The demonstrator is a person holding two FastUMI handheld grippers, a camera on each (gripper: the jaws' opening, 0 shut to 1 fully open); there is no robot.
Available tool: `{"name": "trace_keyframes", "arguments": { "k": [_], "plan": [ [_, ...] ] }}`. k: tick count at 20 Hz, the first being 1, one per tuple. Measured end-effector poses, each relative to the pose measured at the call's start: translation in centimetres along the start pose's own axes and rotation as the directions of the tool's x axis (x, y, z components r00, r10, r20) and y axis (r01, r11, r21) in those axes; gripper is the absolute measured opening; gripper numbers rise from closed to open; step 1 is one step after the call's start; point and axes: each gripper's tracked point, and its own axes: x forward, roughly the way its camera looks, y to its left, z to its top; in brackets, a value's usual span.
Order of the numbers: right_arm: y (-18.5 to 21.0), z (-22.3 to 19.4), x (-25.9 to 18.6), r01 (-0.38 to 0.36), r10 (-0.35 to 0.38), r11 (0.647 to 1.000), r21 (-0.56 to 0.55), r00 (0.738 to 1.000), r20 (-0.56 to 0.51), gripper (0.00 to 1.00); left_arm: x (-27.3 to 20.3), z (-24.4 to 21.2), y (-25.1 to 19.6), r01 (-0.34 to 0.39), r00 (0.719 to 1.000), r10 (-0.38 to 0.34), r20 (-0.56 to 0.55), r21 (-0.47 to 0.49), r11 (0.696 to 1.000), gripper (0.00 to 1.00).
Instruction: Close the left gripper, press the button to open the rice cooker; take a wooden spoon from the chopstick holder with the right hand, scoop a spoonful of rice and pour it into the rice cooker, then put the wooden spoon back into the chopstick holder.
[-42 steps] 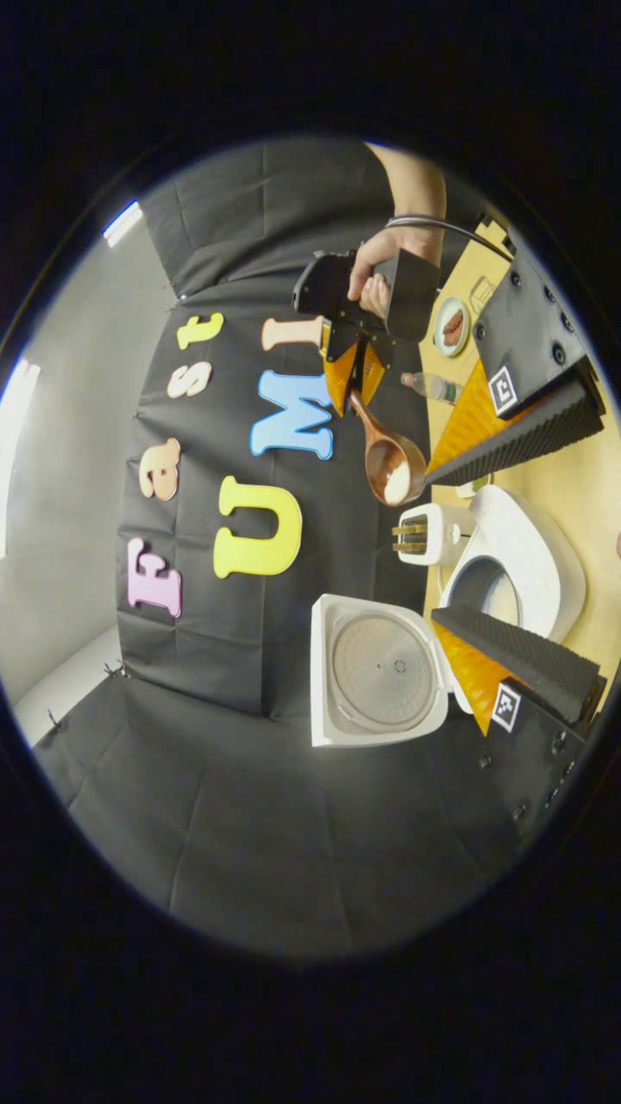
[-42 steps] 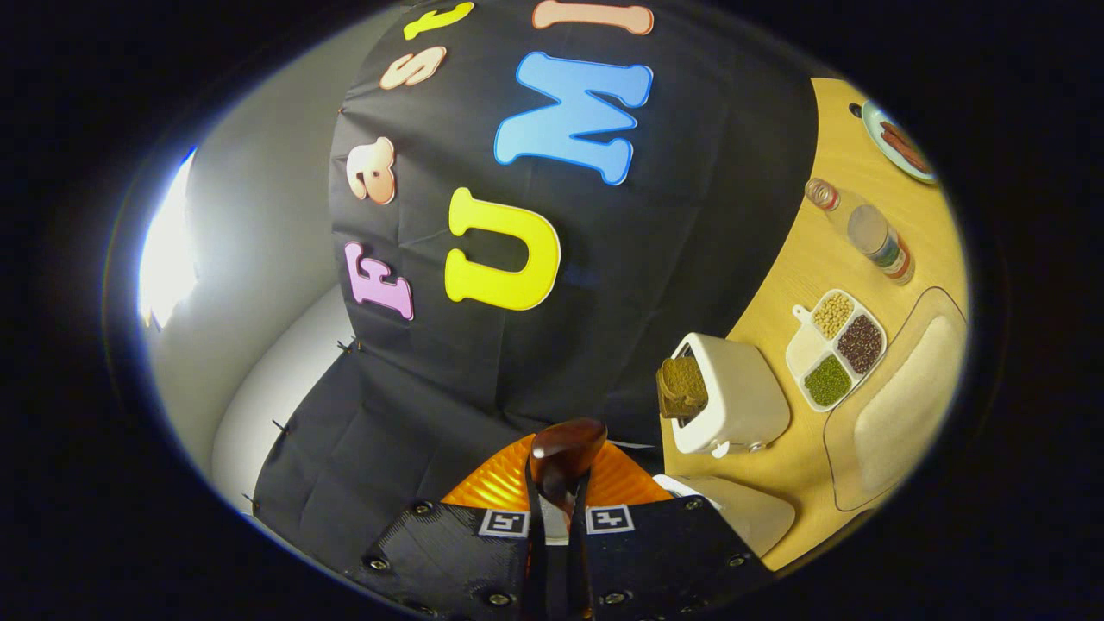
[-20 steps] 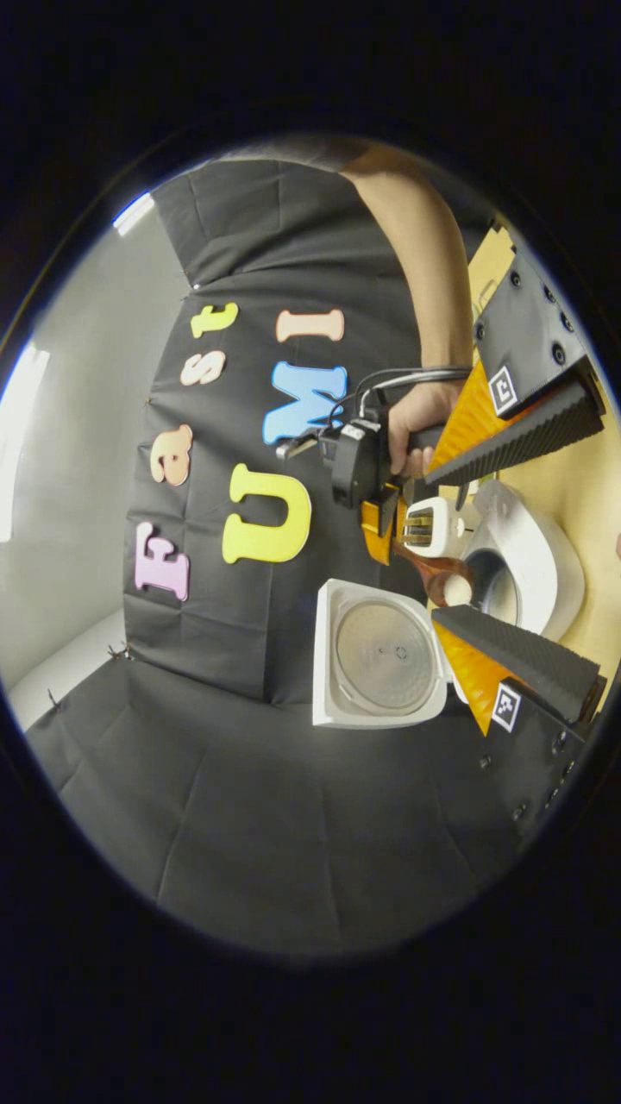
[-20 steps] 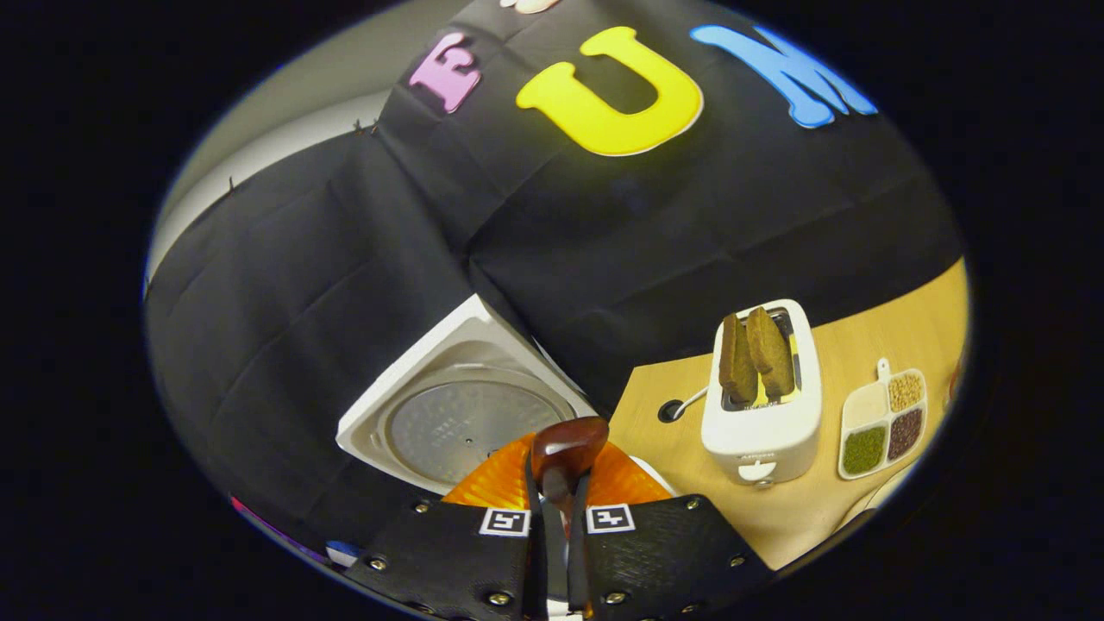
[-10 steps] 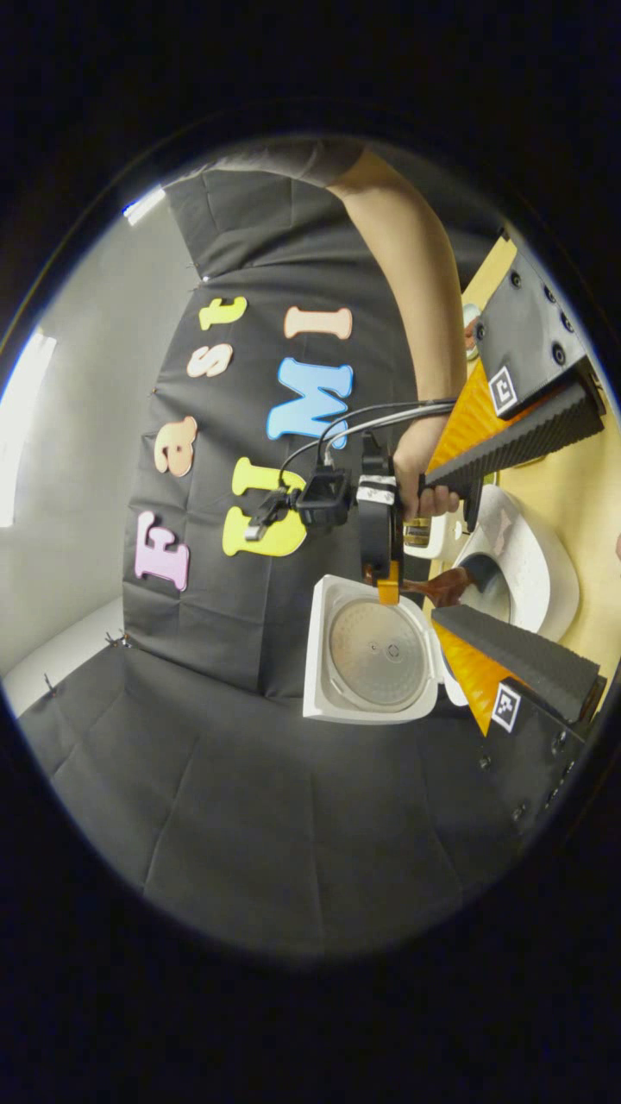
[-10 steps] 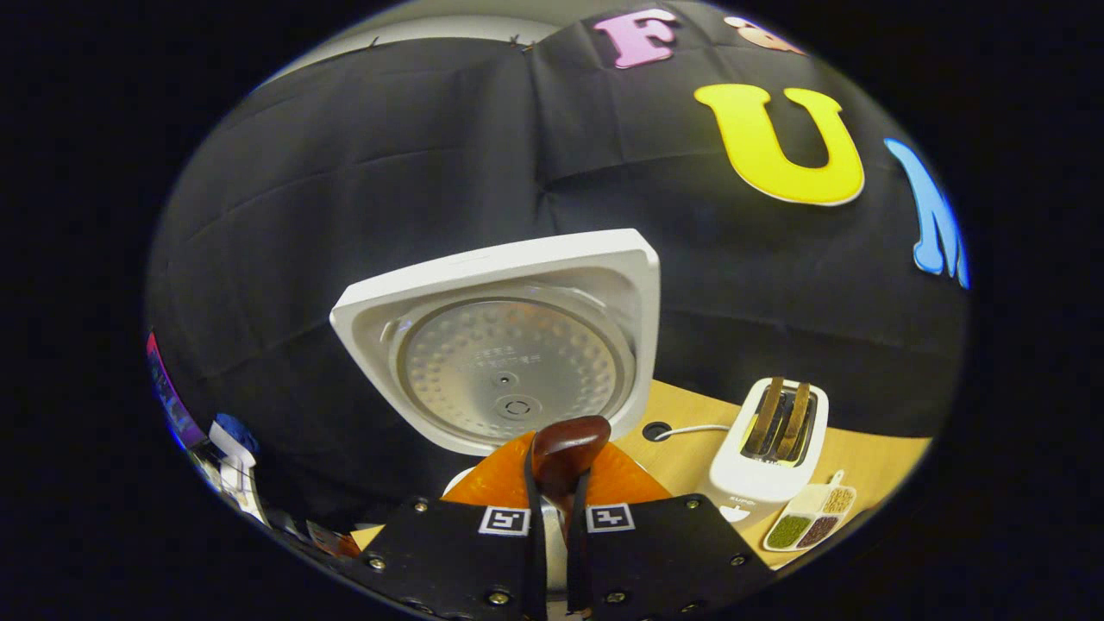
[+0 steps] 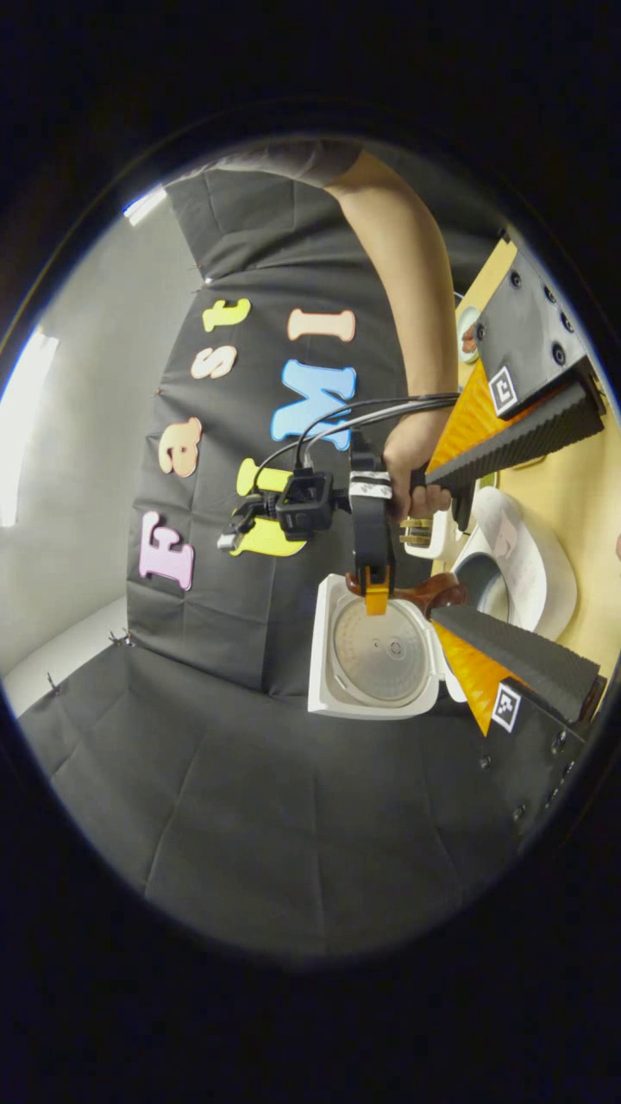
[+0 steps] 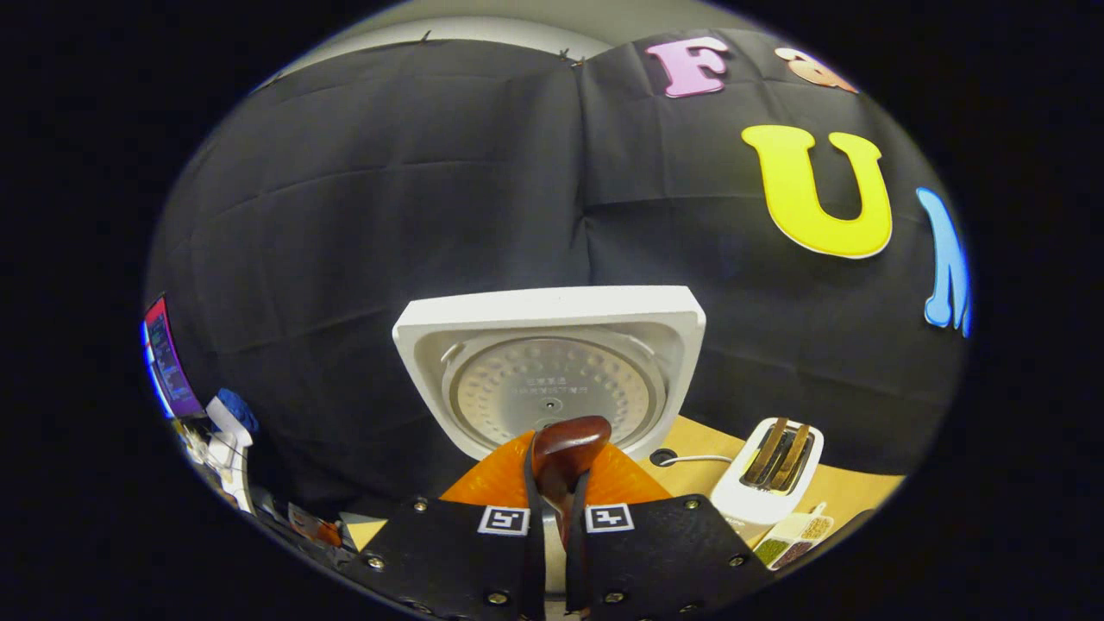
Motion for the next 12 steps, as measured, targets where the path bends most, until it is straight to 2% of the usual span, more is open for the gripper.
{"name": "trace_keyframes", "arguments": {
  "k": [2, 4, 8, 12],
  "plan": [
    [-0.8, 0.7, -0.9, -0.012, 0.008, 0.987, 0.159, 1.0, 0.026, 0.09, -0.1, 0.1, -0.1, 0.016, 1.0, -0.016, 0.002, -0.023, 1.0, 0.96],
    [-2.4, 1.1, -1.6, -0.013, -0.001, 0.953, 0.302, 0.999, 0.045, 0.1, -0.1, 0.1, 0.0, 0.024, 1.0, -0.024, 0.007, -0.041, 0.999, 0.96],
    [-6.0, 1.3, -3.9, -0.017, -0.026, 0.855, 0.518, 0.997, 0.074, 0.09, 0.0, 0.2, -0.2, 0.024, 1.0, -0.024, 0.002, -0.055, 0.998, 0.97],
    [-9.7, 1.6, -7.4, -0.012, -0.081, 0.766, 0.643, 0.99, 0.115, 0.09, -0.1, 0.7, -0.6, 0.043, 0.999, -0.044, -0.006, -0.068, 0.997, 0.97]
  ]
}}
